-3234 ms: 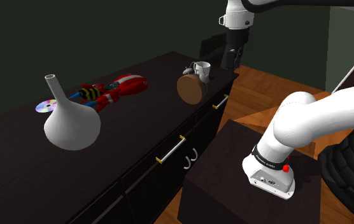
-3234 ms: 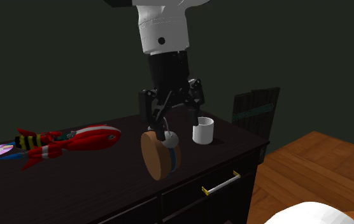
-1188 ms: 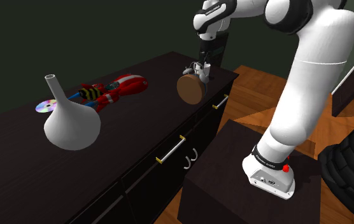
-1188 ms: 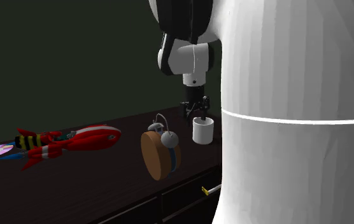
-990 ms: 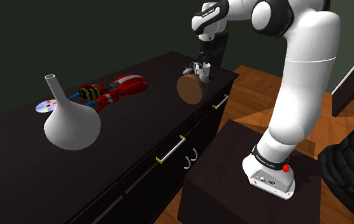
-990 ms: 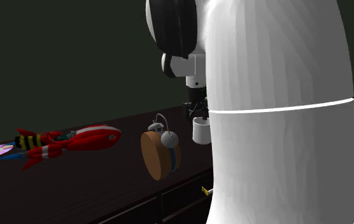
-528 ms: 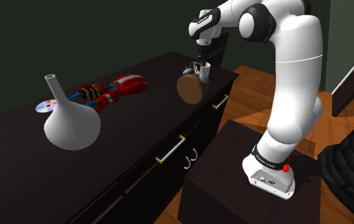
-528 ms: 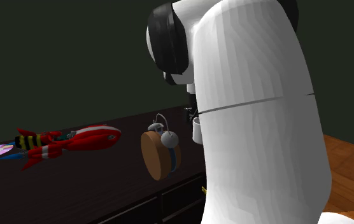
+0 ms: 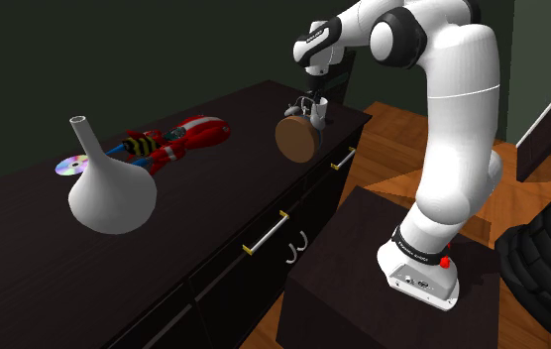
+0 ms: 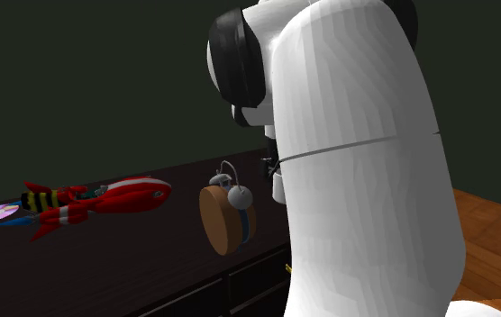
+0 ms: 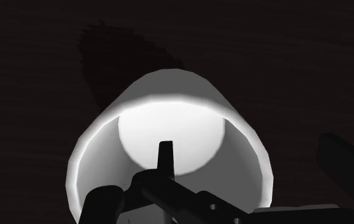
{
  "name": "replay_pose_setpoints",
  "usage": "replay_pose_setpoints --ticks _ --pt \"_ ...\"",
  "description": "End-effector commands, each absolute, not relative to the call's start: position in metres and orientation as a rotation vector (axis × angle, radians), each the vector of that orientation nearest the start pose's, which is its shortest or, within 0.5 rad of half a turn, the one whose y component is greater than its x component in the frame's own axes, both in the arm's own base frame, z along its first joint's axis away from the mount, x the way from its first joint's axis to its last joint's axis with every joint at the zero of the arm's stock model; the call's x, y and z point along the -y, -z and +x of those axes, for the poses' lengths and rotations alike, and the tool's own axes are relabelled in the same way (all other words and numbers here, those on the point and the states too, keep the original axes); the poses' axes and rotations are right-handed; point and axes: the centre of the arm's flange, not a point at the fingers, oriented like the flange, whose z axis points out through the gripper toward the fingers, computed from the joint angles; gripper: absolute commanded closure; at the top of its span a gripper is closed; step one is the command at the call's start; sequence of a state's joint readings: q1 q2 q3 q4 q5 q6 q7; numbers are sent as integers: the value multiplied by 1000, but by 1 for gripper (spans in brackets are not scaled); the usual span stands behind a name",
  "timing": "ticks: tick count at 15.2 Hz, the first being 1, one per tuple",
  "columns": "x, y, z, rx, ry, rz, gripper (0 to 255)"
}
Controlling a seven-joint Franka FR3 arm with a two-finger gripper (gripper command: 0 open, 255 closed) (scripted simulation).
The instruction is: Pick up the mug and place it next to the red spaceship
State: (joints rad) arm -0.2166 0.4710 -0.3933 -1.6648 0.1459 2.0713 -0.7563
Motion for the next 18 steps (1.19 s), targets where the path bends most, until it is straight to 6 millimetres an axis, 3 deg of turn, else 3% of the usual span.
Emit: replay_pose_setpoints --ticks 1,2,3,12,18 --pt "351 -348 566 175 -80 -3157 0" --pt "351 -349 566 175 -80 -3157 0" --pt "351 -349 566 175 -80 -3157 255" --pt "351 -348 566 175 -80 -3157 255" --pt "351 -380 566 175 -80 -3157 255"
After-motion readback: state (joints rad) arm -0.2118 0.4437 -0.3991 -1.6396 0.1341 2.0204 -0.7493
